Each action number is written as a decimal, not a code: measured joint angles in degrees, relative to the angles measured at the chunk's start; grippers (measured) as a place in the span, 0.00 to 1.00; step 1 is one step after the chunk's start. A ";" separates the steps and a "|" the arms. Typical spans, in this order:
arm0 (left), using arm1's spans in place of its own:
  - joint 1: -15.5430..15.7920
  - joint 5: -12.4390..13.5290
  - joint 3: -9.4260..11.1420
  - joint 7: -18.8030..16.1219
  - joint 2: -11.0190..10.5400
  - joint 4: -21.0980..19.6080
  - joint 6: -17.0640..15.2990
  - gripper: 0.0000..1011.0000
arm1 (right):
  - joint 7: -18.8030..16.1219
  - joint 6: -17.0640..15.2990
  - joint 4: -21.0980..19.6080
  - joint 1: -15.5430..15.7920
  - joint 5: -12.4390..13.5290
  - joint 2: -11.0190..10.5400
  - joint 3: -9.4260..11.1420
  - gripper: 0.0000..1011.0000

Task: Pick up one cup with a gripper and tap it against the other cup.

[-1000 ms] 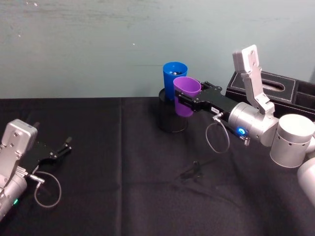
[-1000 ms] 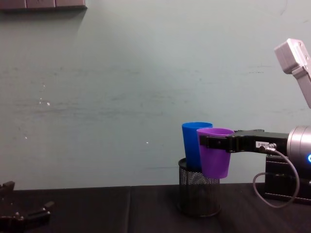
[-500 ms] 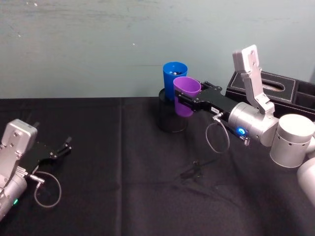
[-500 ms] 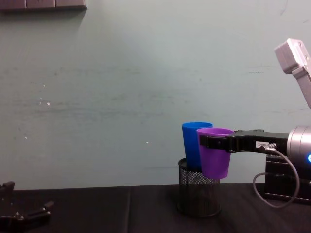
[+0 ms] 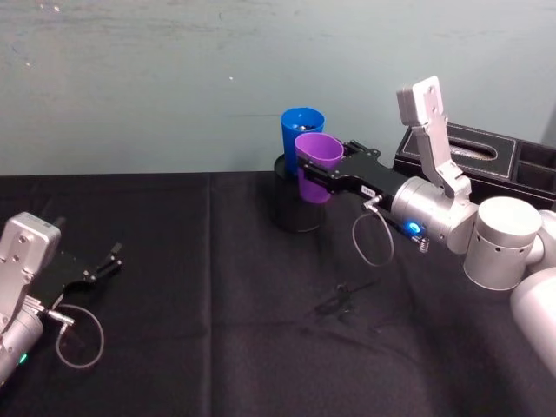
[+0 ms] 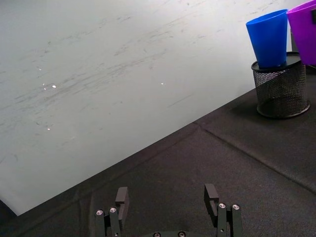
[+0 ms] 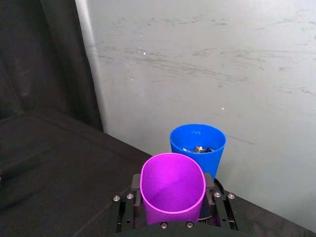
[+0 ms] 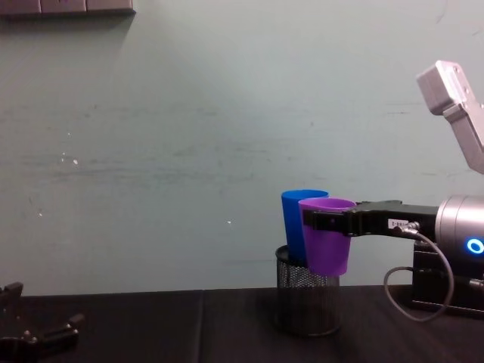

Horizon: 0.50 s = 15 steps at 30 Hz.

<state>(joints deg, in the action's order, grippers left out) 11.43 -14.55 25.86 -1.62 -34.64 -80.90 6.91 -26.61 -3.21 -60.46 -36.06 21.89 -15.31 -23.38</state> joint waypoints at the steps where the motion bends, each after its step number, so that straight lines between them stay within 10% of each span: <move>1: 0.00 0.00 0.00 0.00 0.00 0.00 0.00 0.99 | -0.07 0.04 0.20 -0.10 -0.11 0.14 -0.02 0.71; 15: 0.01 0.00 0.00 0.00 0.00 0.00 0.00 0.99 | -0.12 -0.17 0.96 -0.49 -0.51 0.76 0.40 0.71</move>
<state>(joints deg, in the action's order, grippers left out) 11.43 -14.55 25.86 -1.62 -34.65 -80.90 6.90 -26.73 -3.38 -59.50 -36.55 21.38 -14.55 -22.98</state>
